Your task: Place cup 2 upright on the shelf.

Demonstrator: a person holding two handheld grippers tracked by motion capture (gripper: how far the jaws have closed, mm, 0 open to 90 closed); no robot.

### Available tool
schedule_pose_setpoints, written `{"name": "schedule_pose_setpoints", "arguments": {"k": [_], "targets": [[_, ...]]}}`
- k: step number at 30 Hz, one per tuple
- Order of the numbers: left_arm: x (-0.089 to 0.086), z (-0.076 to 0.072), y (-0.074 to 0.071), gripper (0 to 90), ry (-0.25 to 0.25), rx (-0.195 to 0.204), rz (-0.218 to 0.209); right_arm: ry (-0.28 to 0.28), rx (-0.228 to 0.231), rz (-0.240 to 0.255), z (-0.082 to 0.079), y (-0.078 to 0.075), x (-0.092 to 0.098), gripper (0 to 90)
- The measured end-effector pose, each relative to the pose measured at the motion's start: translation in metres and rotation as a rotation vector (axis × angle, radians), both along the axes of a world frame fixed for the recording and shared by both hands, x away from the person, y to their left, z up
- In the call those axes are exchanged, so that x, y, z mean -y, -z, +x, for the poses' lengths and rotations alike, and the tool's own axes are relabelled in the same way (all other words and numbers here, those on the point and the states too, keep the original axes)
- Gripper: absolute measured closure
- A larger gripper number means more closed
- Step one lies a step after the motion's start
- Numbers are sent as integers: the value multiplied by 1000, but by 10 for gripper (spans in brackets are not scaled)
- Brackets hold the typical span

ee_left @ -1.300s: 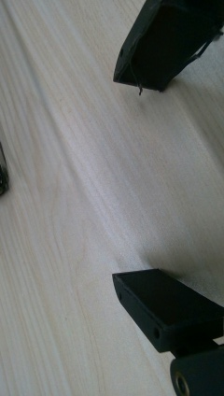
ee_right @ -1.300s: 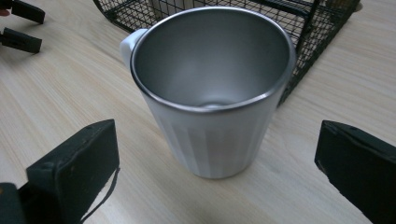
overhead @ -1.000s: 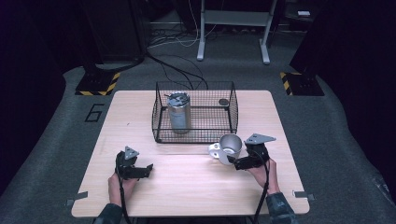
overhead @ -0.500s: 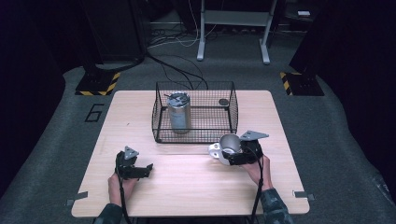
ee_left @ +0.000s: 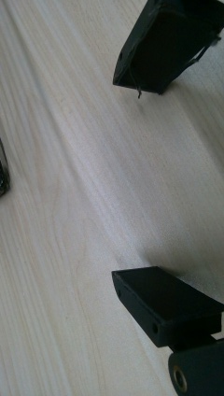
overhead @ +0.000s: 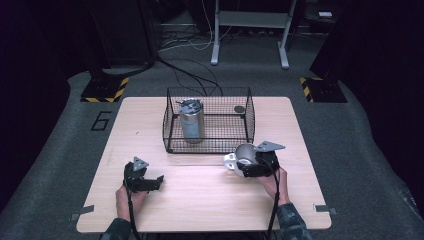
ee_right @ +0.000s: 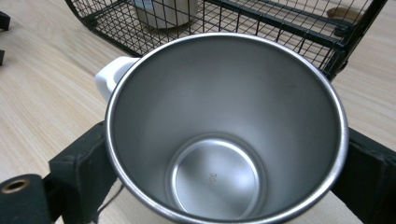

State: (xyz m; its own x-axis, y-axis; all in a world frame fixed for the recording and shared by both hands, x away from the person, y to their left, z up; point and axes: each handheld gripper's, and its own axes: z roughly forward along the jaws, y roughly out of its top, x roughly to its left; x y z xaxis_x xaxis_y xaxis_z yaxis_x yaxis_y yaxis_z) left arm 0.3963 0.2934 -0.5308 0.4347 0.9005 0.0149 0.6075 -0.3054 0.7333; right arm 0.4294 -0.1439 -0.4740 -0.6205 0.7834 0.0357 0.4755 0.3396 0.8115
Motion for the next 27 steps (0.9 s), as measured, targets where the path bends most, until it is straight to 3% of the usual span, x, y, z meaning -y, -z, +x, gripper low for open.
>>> {"name": "schedule_pose_setpoints", "arguments": {"k": [7, 11, 27], "targets": [[0, 0, 0, 69, 0, -1, 0, 13, 10, -5, -2, -1, -1, 68], [1, 0, 0, 69, -5, -3, -10, 17, 19, 15, -4, -1, 1, 69], [0, 0, 0, 69, 0, -1, 0, -10, 24, 13, -17, -21, -1, 70]]}}
